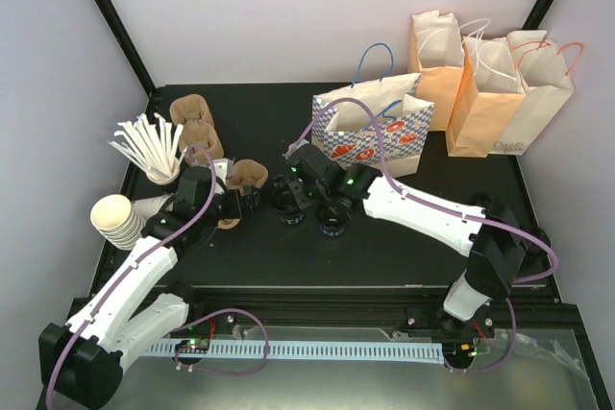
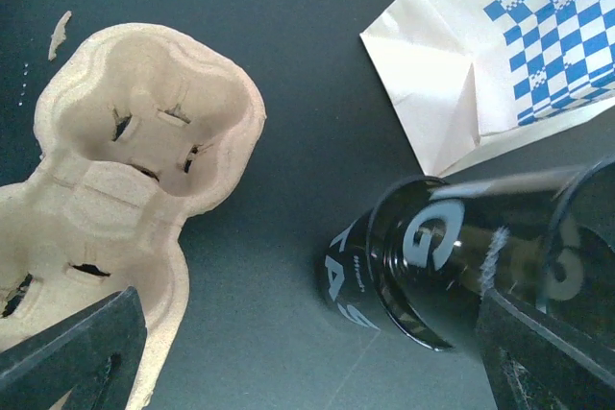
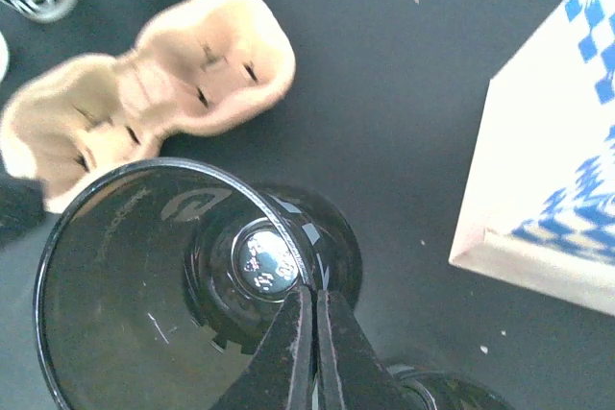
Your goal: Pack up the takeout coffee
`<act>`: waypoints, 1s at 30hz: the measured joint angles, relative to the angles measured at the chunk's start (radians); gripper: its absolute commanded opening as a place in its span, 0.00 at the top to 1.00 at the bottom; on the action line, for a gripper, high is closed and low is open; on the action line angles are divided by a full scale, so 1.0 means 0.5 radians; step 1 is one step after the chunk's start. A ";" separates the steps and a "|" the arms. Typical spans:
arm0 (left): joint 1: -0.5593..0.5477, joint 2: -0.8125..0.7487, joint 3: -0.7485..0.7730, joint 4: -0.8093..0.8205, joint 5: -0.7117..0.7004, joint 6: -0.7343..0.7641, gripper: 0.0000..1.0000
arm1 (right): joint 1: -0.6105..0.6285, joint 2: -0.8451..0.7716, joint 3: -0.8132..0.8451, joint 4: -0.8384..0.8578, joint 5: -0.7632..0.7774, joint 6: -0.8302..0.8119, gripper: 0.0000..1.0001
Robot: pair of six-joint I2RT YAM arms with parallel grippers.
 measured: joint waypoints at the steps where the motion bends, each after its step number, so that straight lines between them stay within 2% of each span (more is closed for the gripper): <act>1: 0.000 0.000 0.001 0.001 0.003 0.000 0.03 | 0.000 0.000 0.048 -0.022 0.001 0.000 0.99; 8: 0.000 0.000 0.001 0.002 0.031 0.024 0.03 | 0.000 -0.130 0.227 -0.170 -0.005 -0.021 0.99; 13: 0.000 0.024 0.002 0.051 0.174 0.047 0.04 | -0.013 -0.324 0.284 -0.354 0.027 -0.031 0.99; 17: 0.000 0.112 0.005 0.127 0.301 0.046 0.08 | -0.089 -0.562 0.228 -0.517 0.102 -0.018 0.99; 21: -0.014 0.269 0.041 0.169 0.432 0.047 0.08 | -0.254 -0.867 0.037 -0.613 0.131 0.010 0.99; 25: -0.082 0.398 0.165 0.153 0.464 0.069 0.08 | -0.427 -1.039 -0.101 -0.649 -0.026 0.008 0.99; 30: -0.114 0.379 0.343 0.077 0.503 0.081 0.08 | -0.436 -0.884 -0.105 -0.604 -0.396 -0.016 0.99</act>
